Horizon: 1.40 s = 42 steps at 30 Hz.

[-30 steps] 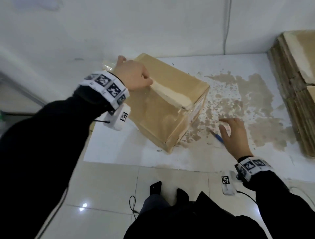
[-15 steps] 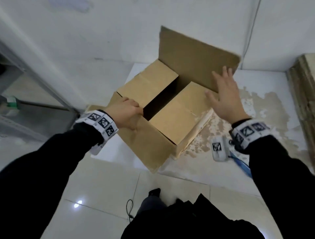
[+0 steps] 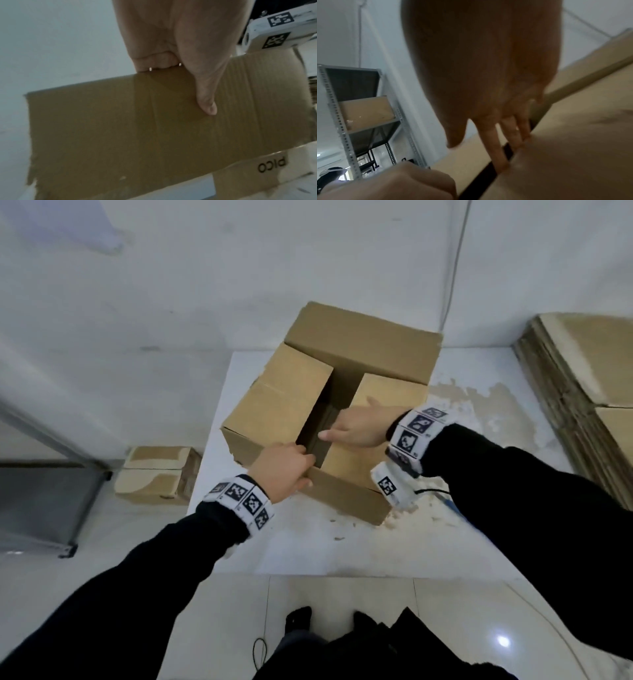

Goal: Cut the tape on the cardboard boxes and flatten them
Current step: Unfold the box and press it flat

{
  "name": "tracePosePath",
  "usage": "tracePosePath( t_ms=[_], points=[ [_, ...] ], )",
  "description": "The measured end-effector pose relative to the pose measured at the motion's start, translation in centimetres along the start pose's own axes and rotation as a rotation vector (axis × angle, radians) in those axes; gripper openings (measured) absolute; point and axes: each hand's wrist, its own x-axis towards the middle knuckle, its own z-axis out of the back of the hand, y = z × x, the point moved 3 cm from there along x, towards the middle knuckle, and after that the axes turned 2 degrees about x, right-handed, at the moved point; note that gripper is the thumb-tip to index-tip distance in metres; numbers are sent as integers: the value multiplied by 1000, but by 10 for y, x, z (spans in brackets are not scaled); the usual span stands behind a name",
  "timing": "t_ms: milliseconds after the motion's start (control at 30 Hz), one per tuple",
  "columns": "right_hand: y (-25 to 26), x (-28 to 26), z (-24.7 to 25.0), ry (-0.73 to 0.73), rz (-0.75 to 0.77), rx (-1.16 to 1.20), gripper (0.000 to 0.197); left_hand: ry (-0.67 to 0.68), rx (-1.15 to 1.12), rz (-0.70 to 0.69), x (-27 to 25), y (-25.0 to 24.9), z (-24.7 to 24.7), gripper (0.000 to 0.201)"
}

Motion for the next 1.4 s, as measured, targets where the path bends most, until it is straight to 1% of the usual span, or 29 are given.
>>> tracePosePath(
  t_ms=[33,100,133,167,200,267,333,367,400,467,500,567,600,667,733,800,833,867,933,967,1000,1033,1067,1133,1167,1200,1233,1300,1400],
  points=[
    [3,-11,11,-61,-27,-28,59,-9,-7,1,-1,1,-1,30],
    [-5,-47,36,-313,-71,-57,53,-18,-42,8,-3,1,-3,29],
    [-10,-72,44,-403,-92,-19,52,-10,-54,11,-4,1,-3,29],
    [-16,-98,45,-446,-122,57,55,-10,-47,7,-4,0,-2,31],
    [-22,-123,41,-462,-179,125,60,-18,-18,-3,-3,-1,-1,32],
    [-33,-158,17,-387,-392,210,71,-29,92,-42,-2,-2,3,36],
    [-42,-160,-19,-223,-585,385,80,-35,201,-70,-5,-3,11,42],
    [-42,-152,-36,-152,-647,513,83,-40,240,-69,-8,-3,16,47],
    [-41,-139,-51,-124,-687,678,83,-57,259,-64,-14,-2,22,52],
    [-33,-111,-67,-170,-726,1020,85,-181,254,-34,-30,10,40,53],
    [-30,-97,-72,-207,-746,1131,86,-265,242,10,-38,23,50,50],
    [-28,-76,-79,-283,-795,1229,83,-402,213,152,-53,61,67,48],
    [-28,-68,-81,-314,-815,1242,81,-404,182,251,-59,85,69,51],
    [-31,-57,-87,-355,-841,1289,75,-252,53,415,-61,131,57,60],
    [-29,-54,-89,-378,-825,1352,54,-33,-199,473,-50,167,21,71],
    [-25,-54,-88,-412,-789,1415,30,131,-617,435,-39,179,-10,79],
    [-23,-55,-86,-450,-770,1464,21,158,-772,412,-35,179,-17,75],
    [-21,-57,-84,-503,-759,1511,16,150,-842,395,-30,180,-19,70],
    [-17,-64,-76,-635,-763,1535,11,116,-784,367,-17,184,-9,63],
    [-16,-68,-71,-715,-772,1512,13,99,-708,344,-9,186,1,62],
    [-16,-72,-68,-800,-779,1474,23,69,-637,321,-2,186,15,62],
    [-13,-74,-65,-893,-785,1415,35,5,-599,297,5,184,32,62],
    [-10,-74,-63,-996,-775,1341,49,-100,-596,263,10,179,51,63],
    [7,-65,-65,-1176,-709,1185,69,-373,-664,124,15,152,93,67],
    [20,-57,-72,-1214,-704,1133,74,-497,-719,30,16,134,112,70],
    [33,-48,-80,-1224,-722,1112,77,-578,-784,-57,16,116,128,72],
    [45,-38,-89,-1225,-740,1130,79,-605,-848,-117,19,99,139,76],
    [68,-25,-105,-1224,-751,1212,81,-533,-926,-135,29,76,148,82],
    [94,-12,-125,-1259,-694,1176,80,-313,-910,-28,45,61,141,85]
  ],
)
